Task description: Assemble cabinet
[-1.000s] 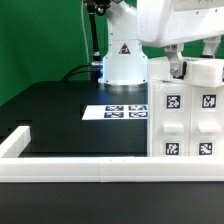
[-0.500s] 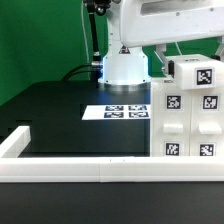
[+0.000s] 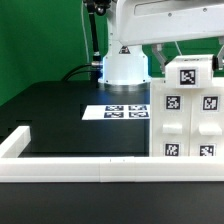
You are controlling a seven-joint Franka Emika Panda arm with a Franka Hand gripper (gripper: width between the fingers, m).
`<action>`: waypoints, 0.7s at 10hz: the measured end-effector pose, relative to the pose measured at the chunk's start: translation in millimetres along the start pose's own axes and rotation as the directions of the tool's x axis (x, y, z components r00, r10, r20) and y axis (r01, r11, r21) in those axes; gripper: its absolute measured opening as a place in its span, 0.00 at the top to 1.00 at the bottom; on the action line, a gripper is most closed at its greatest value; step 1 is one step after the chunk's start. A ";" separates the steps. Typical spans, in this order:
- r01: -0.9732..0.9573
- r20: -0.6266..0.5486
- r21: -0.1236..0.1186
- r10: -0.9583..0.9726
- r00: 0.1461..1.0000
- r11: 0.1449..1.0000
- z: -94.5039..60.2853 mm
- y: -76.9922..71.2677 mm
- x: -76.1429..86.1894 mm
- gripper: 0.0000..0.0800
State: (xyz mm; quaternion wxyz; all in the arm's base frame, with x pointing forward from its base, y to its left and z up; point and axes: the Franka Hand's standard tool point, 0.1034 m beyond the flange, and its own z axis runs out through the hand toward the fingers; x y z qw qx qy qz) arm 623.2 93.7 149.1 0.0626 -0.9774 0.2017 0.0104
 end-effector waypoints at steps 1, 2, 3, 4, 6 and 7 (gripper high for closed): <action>-0.095 0.000 0.013 0.095 0.995 0.995 0.1 0.5 -0.2 0.31; -0.234 -0.005 0.034 0.234 0.972 0.972 1.2 0.3 -0.3 0.31; -0.356 -0.020 0.061 0.357 0.934 0.933 1.4 0.1 0.2 0.31; -0.403 -0.014 0.061 0.405 0.914 0.913 1.8 0.0 -1.4 0.31; -0.504 -0.006 0.064 0.506 0.863 0.861 1.9 -0.1 -1.3 0.31; -0.565 0.001 0.066 0.566 0.824 0.822 2.0 -0.4 -1.5 0.31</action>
Offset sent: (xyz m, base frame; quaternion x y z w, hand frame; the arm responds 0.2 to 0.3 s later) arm 0.0000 0.0000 0.0000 0.0000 0.0000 0.1296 0.9916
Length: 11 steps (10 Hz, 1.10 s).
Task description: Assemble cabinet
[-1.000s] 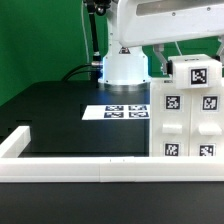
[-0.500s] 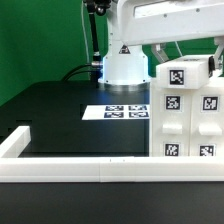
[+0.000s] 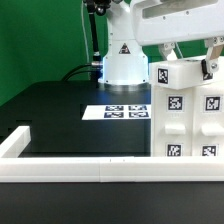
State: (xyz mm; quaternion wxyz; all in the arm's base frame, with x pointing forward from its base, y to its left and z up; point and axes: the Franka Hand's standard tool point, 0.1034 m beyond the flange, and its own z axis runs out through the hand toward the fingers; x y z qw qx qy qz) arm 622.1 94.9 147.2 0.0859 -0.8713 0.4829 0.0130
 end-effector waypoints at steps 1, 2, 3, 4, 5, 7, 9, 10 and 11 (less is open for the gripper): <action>-0.072 0.003 0.008 0.072 0.997 0.997 0.1 -0.1 0.6 0.31; -0.198 0.019 0.031 0.198 0.980 0.980 0.4 -0.2 1.0 0.31; -0.291 0.029 0.035 0.290 0.957 0.956 0.8 -0.2 0.8 0.31; -0.353 0.031 0.044 0.352 0.935 0.934 0.7 -1.9 1.0 0.31; -0.393 0.034 0.046 0.392 0.919 0.918 0.6 -2.5 1.2 0.31; -0.514 0.040 0.066 0.513 0.858 0.855 0.9 -4.7 0.4 0.31; -0.600 0.045 0.072 0.599 0.800 0.796 0.5 -5.6 1.5 0.31; -0.603 0.045 0.072 0.601 0.798 0.795 0.5 -5.3 1.9 0.31; -0.595 0.044 0.072 0.594 0.803 0.800 0.8 -5.3 1.6 0.31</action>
Offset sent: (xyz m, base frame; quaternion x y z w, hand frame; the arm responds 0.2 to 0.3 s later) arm -0.0117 -0.0015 -0.0089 0.0144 0.0046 0.2608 0.9653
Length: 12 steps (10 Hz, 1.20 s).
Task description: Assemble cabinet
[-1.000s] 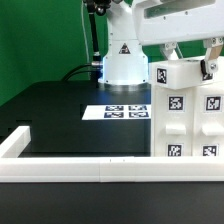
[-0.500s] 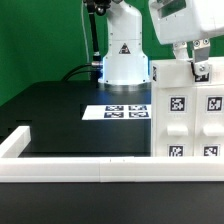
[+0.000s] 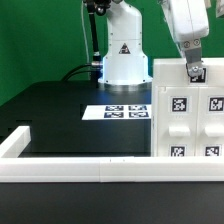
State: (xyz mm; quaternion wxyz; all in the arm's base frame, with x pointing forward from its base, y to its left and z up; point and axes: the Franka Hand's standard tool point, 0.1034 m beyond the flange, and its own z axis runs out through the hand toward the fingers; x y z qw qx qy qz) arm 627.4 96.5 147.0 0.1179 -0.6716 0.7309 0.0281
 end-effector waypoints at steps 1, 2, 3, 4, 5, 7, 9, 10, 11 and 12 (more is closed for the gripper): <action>0.006 0.000 -0.001 -0.006 1.000 1.000 0.6 0.4 -0.3 0.31; 0.017 0.001 0.000 -0.017 1.000 1.000 -0.1 0.6 -1.1 0.21; 0.034 0.002 0.004 -0.034 0.999 0.999 -4.2 1.5 -2.7 0.19; 0.042 0.006 0.012 -0.042 0.999 0.999 -11.3 1.3 -5.0 0.19; 0.058 0.019 0.021 -0.058 0.998 0.998 -26.5 -0.5 -9.6 0.19; 0.075 0.030 0.038 -0.076 0.997 0.996 -38.2 -4.0 -12.0 0.19; 0.078 0.030 0.033 -0.079 0.996 0.996 -35.1 -3.3 -12.4 0.19; 0.080 0.030 0.032 -0.081 0.996 0.996 -34.6 -3.0 -12.5 0.19; 0.082 0.030 0.031 -0.083 0.996 0.996 -34.3 -2.8 -12.6 0.19; 0.084 0.030 0.031 -0.085 0.996 0.996 -34.1 -2.7 -12.8 0.19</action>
Offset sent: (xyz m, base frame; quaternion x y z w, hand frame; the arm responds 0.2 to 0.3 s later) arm -0.0137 0.0029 0.0266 0.0245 -0.0219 -0.0047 0.9995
